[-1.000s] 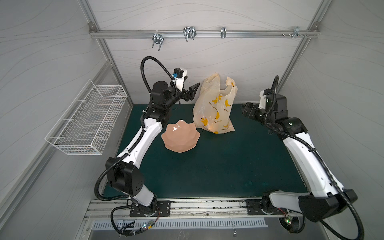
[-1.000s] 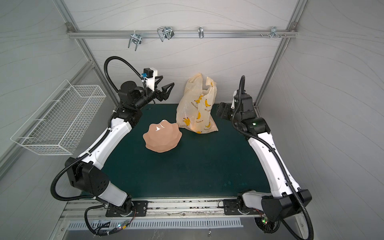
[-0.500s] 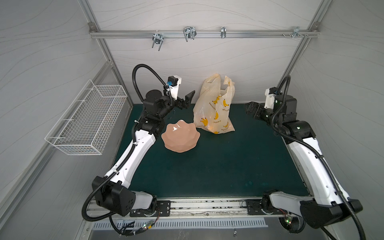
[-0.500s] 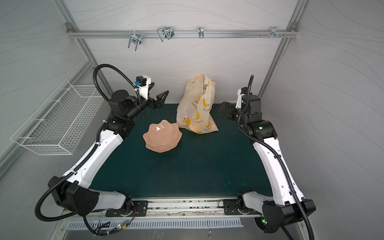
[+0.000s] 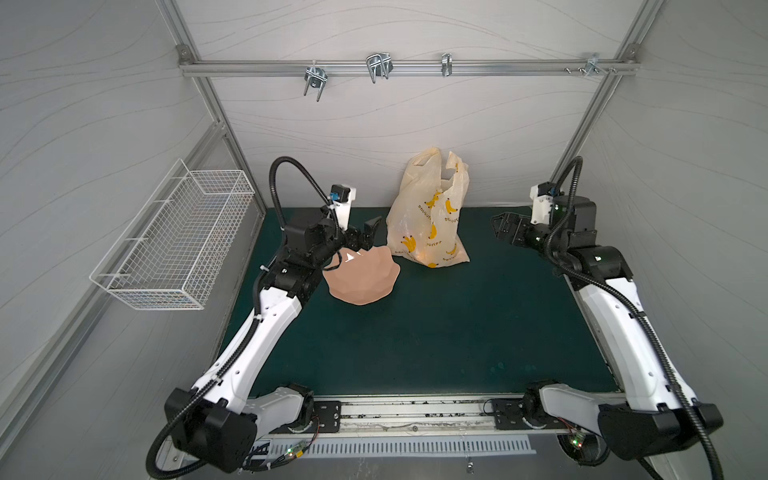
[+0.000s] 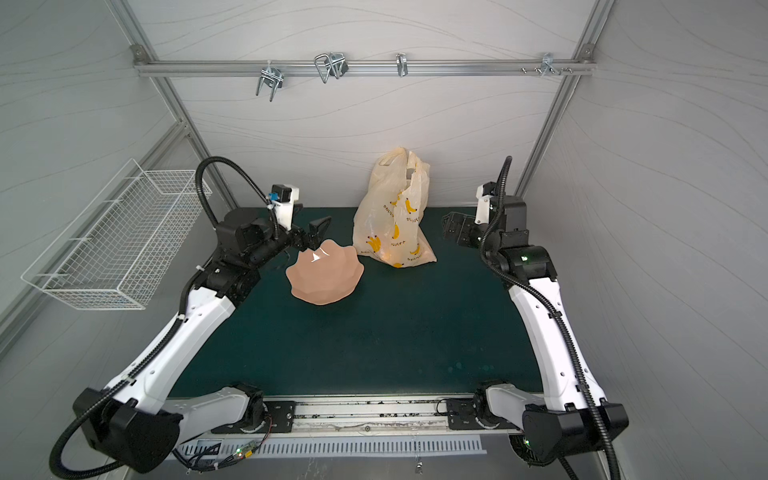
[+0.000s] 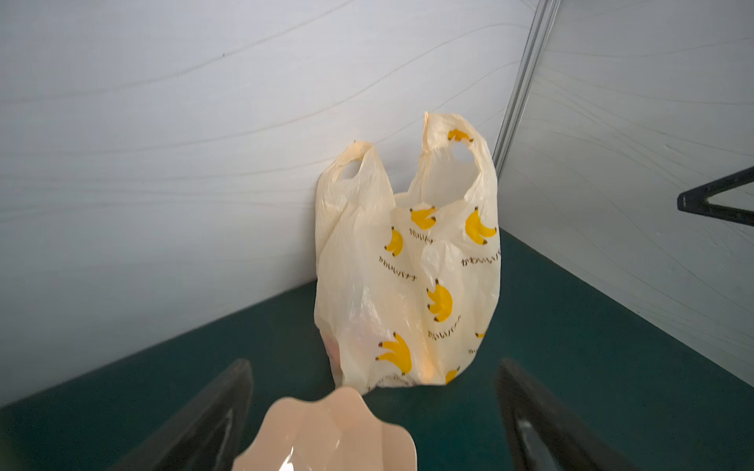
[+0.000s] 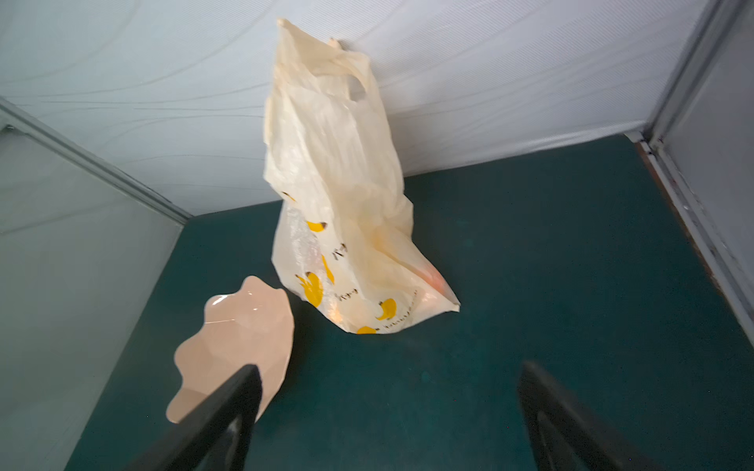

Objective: Place the fruits into the plastic bag

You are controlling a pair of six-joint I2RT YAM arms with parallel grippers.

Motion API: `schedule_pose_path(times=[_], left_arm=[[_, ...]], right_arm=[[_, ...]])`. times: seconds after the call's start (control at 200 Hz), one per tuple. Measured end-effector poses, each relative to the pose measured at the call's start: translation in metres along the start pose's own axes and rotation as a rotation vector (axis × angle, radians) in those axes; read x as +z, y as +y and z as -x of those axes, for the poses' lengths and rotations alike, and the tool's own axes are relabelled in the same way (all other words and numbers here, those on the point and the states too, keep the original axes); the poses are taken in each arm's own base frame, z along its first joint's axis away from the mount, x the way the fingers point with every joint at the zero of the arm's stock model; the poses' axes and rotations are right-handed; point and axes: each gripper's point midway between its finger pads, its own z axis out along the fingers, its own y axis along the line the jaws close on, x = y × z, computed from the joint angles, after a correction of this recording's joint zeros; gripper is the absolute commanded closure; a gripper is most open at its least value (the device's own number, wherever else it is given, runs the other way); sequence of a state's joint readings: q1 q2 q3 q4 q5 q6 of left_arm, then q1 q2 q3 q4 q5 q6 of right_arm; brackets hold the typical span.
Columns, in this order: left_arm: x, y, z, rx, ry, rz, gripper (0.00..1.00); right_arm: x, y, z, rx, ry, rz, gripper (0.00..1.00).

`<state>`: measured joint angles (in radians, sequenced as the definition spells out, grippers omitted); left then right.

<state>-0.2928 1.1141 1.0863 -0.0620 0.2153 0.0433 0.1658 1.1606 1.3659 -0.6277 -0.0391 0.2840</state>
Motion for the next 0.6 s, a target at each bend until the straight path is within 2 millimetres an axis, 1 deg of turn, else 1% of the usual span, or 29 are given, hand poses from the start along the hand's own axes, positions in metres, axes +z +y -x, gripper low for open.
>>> schedule_pose_path(times=[0.055,0.11,0.18,0.22,0.27,0.325,0.39,0.46,0.525,0.6], left_arm=[[-0.011,0.010,-0.018,-0.030,0.020,0.054,0.02],[-0.025,0.031,-0.036,-0.073,0.030,0.136,0.01],[-0.046,0.072,-0.063,-0.151,0.030,0.285,0.01],[-0.060,0.098,-0.084,-0.205,0.037,0.384,0.01],[-0.075,0.127,-0.111,-0.260,0.051,0.501,0.01],[-0.085,0.147,-0.140,-0.292,0.083,0.596,0.01],[-0.088,0.156,-0.173,-0.310,0.138,0.647,0.01],[-0.090,0.164,-0.201,-0.319,0.186,0.688,0.01],[-0.093,0.170,-0.219,-0.325,0.204,0.715,0.01],[-0.095,0.175,-0.235,-0.324,0.201,0.739,0.01]], right_arm=[[0.001,-0.019,-0.010,0.013,0.010,-0.049,0.01],[-0.001,-0.042,-0.019,0.032,0.012,-0.108,0.01],[-0.004,-0.068,-0.033,0.051,0.015,-0.189,0.01],[-0.004,-0.080,-0.040,0.056,0.015,-0.229,0.01],[-0.001,-0.089,-0.049,0.056,0.021,-0.256,0.01],[0.007,-0.098,-0.060,0.056,0.027,-0.277,0.01],[0.017,-0.109,-0.076,0.059,0.032,-0.299,0.01],[0.031,-0.122,-0.100,0.063,0.037,-0.320,0.01],[0.041,-0.136,-0.128,0.069,0.055,-0.347,0.01],[0.050,-0.150,-0.159,0.073,0.089,-0.382,0.01]])
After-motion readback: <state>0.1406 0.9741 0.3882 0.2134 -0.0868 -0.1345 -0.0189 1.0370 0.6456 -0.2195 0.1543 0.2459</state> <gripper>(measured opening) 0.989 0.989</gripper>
